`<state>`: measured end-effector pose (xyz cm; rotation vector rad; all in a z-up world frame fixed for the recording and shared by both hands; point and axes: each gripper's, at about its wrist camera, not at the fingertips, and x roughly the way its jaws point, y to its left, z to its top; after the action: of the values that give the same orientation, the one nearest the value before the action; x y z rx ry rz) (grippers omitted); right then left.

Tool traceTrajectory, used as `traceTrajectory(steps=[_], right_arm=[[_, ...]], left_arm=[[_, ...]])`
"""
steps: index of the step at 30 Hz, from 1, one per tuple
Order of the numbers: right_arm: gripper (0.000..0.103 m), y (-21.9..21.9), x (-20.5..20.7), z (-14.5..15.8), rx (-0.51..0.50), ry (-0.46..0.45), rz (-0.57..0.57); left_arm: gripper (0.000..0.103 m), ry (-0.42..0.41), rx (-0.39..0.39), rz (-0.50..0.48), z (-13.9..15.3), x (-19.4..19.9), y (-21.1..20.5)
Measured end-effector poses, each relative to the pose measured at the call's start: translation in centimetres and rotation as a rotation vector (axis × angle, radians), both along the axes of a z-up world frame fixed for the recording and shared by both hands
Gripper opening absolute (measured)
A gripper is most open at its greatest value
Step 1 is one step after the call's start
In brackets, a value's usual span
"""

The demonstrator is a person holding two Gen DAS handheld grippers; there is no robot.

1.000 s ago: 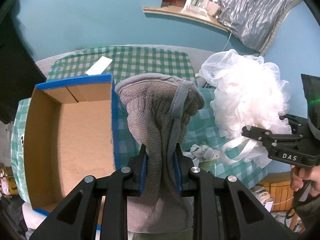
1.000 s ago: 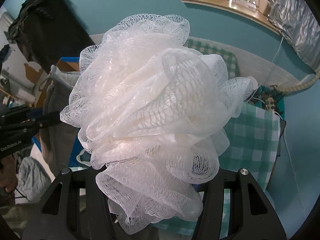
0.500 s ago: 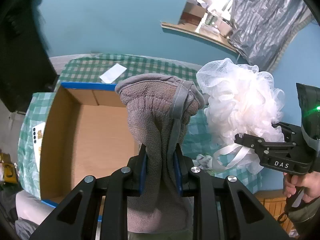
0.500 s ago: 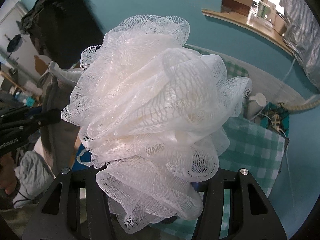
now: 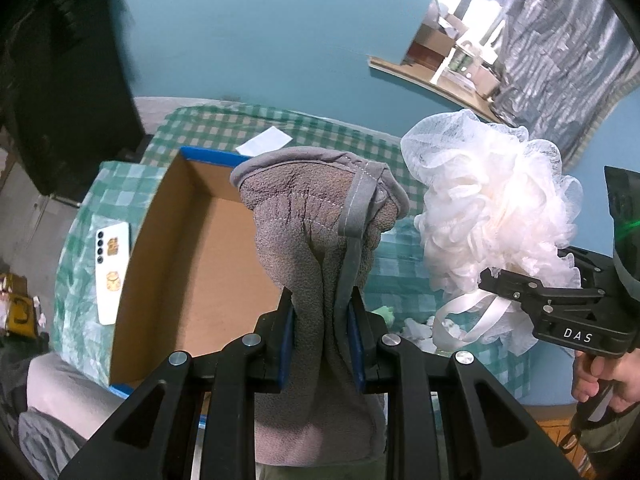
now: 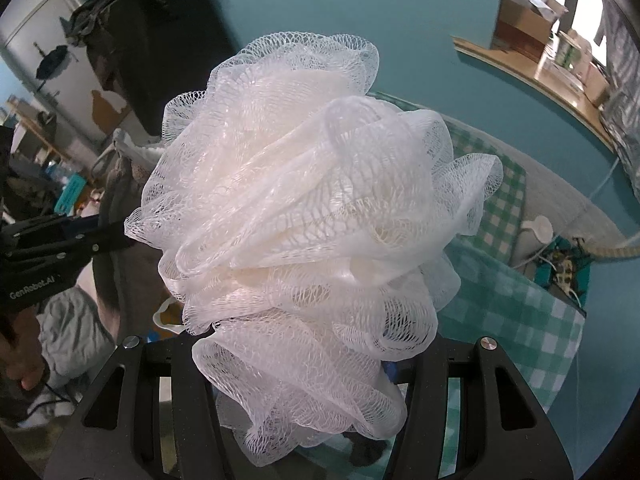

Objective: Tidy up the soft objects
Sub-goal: 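Carry the grey sock and bath puff together over the cardboard box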

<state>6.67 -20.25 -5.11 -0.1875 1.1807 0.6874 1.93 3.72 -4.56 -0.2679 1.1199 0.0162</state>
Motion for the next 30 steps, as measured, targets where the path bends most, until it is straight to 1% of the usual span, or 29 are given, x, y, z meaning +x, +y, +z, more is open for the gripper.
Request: traceTrajectory(steps=[10, 17, 30], right_arm=[[0.053, 4.6, 0.5, -0.2, 0.005, 0.003, 0.075], [0.053, 7.7, 1.0, -0.8, -0.002, 0.016, 0.116], [0.053, 13.6, 1.2, -3.3, -0.057, 0.07, 0.157]], left_arm=[[0.023, 0.021, 0.011, 0.06, -0.9, -0.6, 3.5], [0.023, 0.045, 0.015, 0.095, -2.1, -0.7, 6.2], [0.024, 0.128, -0.003, 0.117, -6.4, 0.6, 9.7]])
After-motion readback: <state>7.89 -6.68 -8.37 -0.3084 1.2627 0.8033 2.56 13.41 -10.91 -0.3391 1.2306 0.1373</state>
